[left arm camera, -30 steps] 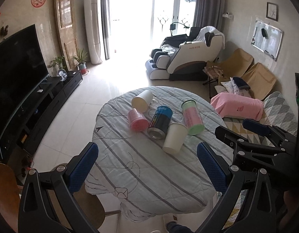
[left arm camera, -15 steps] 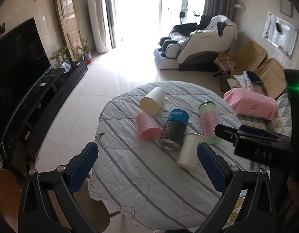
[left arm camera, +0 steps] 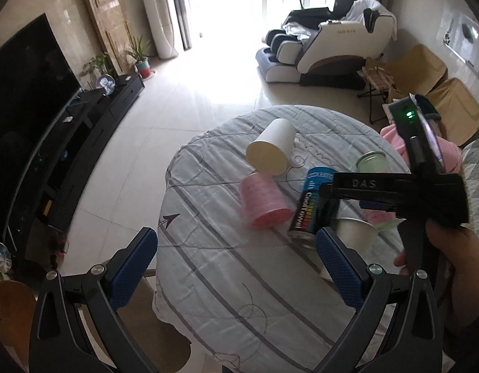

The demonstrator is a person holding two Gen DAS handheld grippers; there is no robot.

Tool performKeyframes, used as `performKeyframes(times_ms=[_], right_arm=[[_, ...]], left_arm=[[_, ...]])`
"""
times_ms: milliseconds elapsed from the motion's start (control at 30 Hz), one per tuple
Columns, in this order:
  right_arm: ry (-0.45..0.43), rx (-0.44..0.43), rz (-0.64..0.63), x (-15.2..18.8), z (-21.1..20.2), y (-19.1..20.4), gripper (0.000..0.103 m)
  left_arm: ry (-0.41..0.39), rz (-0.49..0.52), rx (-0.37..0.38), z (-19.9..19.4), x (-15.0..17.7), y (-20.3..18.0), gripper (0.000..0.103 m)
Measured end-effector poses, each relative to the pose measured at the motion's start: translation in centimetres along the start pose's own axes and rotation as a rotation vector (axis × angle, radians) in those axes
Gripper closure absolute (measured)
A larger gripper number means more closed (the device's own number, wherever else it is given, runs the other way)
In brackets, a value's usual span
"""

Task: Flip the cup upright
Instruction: 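Reach the right gripper to the blue-and-black cup and close on it, then lift the blue-and-black cup with the right gripper and rotate it upright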

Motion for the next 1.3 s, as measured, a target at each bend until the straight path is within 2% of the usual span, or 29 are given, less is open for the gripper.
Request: performKeyframes(times_ms=[233, 467, 567, 700, 833, 900, 1033, 1300], right_arm=[[0.059, 0.033, 0.098, -2.0, 4.0, -1.1, 0.022], [0.079, -0.01, 0.173, -2.4, 6.4, -1.0, 0.022], [0.055, -0.029, 0.172, -2.5, 6.3, -0.5, 0.033], [0.019, -0.032, 0.165, -2.5, 5.3, 0.2, 0.034], [-0.045, -0.056, 0.164, -2.2, 2.1, 0.9, 0.034], [-0.069, -0.089, 0.162, -1.6, 0.1, 1.6, 0.035], [-0.059, -0.153, 0.159, 0.9, -2.4, 2.9, 0.035], [0.005, -0.208, 0.19, 7.1, -3.1, 3.6, 0.035]], left_arm=[[0.037, 0.086, 0.016, 2.8, -1.6, 1.3, 0.0], [0.058, 0.126, 0.035, 3.9, -2.6, 3.3, 0.0], [0.056, 0.137, 0.044, 3.9, -2.8, 3.9, 0.0], [0.051, 0.153, 0.061, 3.8, -3.1, 4.5, 0.0], [0.043, 0.168, 0.091, 3.2, -3.4, 4.8, 0.0], [0.04, 0.179, 0.106, 2.8, -3.3, 4.9, 0.0], [0.044, 0.209, 0.122, 2.2, -2.6, 5.3, 0.0], [0.074, 0.235, 0.137, 1.8, -1.0, 5.8, 0.0]])
Point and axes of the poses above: each gripper's, at about its wrist camera, not at the fingertips, and z roughly the way its jaws point, y to its left, x to its underside, the point moved 2 cm from there along z, roughly the way its jaws point, and after that the axes turned 9 degrees about -z, right-handed, at the moved point
